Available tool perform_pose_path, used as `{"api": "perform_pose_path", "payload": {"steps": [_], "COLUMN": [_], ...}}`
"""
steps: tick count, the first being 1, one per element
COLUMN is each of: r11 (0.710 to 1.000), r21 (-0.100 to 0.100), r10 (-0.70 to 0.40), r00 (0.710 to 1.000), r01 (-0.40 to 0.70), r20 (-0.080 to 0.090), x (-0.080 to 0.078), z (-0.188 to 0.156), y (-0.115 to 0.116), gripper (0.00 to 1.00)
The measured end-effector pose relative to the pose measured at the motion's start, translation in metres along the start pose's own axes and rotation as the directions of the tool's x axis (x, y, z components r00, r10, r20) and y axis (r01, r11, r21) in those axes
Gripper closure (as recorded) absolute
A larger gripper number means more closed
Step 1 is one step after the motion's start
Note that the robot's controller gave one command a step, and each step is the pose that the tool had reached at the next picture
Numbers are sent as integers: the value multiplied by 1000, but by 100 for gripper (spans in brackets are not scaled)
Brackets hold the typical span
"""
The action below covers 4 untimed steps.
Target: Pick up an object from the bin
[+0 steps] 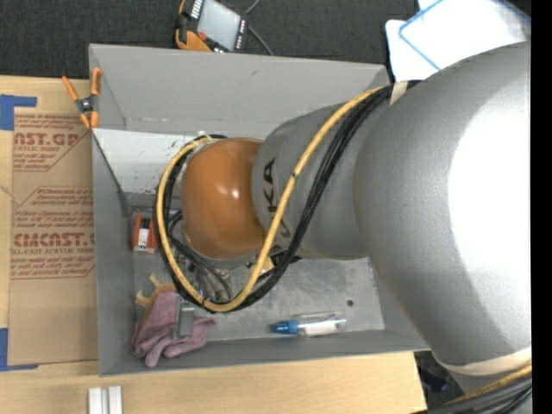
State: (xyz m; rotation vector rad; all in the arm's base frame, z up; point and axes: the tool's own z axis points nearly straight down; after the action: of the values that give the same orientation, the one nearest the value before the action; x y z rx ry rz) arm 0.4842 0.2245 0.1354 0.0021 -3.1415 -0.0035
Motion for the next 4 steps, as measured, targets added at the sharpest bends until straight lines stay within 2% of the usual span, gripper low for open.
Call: {"api": "perform_pose_path", "payload": {"steps": [1,2,3,4], "r11": [999,983,963,900], "r21": [2,-1,0,1], "r10": [-44,-182,-270,-436], "r00": [999,983,963,900], "r01": [44,182,270,436], "r20": [5,5,5,10], "x": [-45,-11,-30,-11], "z": [-15,40,64,65], "y": [-50,-36,-46,-43], "gripper": [0,0,0,0]}}
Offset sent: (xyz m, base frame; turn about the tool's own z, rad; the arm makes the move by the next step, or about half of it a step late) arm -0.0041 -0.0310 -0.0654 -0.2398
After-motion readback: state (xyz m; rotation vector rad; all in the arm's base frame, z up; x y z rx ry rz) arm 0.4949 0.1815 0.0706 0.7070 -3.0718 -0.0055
